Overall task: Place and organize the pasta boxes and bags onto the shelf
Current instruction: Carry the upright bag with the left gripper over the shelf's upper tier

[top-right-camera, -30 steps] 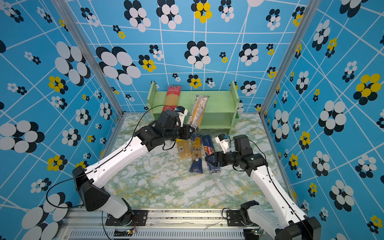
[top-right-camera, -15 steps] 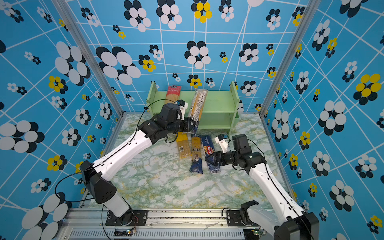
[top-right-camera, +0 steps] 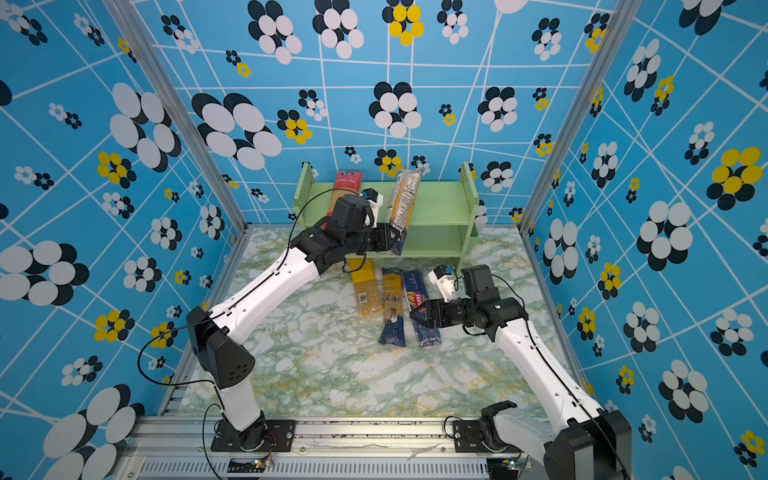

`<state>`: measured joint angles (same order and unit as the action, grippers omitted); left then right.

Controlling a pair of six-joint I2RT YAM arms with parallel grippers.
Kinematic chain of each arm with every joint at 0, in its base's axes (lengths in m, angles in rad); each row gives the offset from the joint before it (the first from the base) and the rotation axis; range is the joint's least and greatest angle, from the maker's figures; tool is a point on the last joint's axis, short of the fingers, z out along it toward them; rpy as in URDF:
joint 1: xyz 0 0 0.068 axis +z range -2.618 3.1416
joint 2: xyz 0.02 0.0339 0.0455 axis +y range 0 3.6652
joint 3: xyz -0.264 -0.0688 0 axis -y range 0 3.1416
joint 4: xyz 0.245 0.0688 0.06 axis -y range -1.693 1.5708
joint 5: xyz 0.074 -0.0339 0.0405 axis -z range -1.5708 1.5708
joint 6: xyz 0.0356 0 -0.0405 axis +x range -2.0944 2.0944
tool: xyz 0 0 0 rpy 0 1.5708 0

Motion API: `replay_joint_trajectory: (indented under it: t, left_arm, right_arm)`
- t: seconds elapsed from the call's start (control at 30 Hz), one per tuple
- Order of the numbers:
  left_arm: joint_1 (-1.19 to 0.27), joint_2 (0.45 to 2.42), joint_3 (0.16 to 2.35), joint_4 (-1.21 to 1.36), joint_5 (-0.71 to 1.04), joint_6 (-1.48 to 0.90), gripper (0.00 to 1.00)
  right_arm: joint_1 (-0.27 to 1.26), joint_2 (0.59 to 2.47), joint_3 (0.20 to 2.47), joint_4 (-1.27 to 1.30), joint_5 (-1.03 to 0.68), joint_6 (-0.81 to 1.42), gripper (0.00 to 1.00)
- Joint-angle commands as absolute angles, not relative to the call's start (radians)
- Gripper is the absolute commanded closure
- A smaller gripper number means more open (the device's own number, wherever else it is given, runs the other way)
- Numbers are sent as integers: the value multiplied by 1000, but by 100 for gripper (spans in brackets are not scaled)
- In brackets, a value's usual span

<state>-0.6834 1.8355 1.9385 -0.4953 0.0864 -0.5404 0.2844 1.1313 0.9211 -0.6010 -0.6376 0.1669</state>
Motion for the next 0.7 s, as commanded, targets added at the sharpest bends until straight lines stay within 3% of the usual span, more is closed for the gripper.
replay_joint_trajectory:
  t: [0.0,0.67]
  left_arm:
    - [-668,1824,2039,-337,78,-540,100]
    - [-618,1959,2242,-408,68,-588,100]
  right_arm:
    - [277,1146,948,-625,-627,145,23]
    - [278,1176,955,-618,-617,146,23]
